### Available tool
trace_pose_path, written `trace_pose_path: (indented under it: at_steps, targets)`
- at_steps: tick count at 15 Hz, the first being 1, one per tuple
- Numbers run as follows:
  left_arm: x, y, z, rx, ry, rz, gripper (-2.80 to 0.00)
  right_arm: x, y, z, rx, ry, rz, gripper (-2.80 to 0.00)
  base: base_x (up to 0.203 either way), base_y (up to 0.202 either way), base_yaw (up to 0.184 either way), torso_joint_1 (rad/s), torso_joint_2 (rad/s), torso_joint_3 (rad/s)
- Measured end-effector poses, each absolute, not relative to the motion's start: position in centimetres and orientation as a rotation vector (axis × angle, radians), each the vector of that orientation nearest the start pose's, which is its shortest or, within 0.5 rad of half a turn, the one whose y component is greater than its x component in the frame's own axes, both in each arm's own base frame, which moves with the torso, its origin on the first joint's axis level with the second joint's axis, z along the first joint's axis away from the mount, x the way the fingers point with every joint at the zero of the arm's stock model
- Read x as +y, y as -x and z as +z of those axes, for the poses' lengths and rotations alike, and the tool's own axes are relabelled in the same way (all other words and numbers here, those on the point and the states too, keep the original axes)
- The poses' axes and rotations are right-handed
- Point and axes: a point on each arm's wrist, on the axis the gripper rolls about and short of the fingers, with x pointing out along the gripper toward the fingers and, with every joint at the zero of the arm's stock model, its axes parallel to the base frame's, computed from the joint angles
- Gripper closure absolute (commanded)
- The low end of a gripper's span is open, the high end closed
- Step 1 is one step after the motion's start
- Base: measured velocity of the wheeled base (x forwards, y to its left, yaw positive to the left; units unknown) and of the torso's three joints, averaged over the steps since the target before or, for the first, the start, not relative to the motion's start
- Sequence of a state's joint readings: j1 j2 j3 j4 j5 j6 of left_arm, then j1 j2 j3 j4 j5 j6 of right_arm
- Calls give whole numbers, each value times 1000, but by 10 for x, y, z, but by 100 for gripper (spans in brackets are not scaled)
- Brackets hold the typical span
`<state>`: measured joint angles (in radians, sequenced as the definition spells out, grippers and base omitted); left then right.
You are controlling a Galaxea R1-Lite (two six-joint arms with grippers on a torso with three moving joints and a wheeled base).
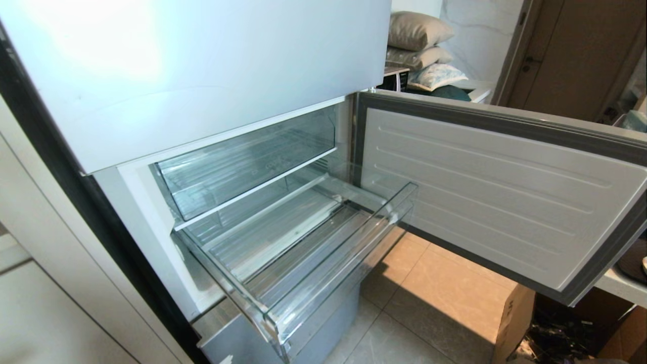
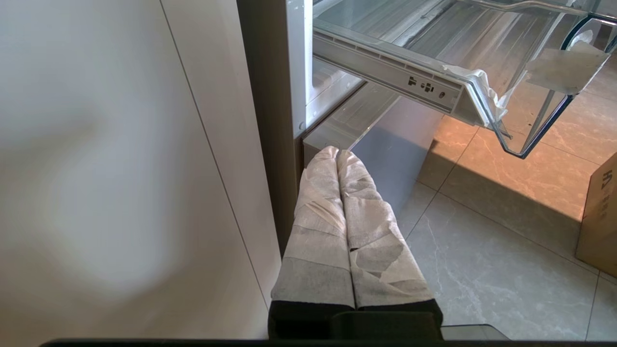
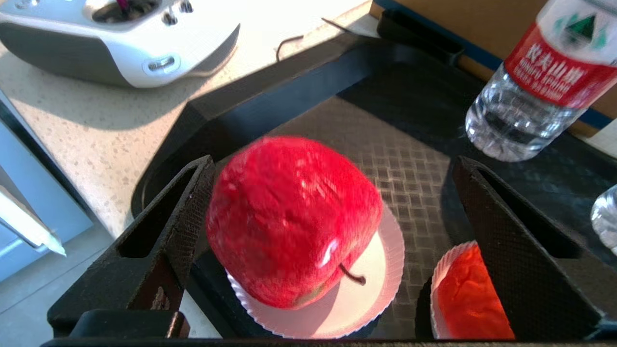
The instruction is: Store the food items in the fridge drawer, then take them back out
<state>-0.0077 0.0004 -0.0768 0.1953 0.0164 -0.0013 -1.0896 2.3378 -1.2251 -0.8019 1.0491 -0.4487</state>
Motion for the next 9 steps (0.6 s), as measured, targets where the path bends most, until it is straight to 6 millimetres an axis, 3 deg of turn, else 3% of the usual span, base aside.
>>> trace_pose_path:
  at_steps: [9]
  targets:
    - [1,30,77,119,0,9,0,-375,-230,41,179,134,34,-280,0,0,0,0,0,0]
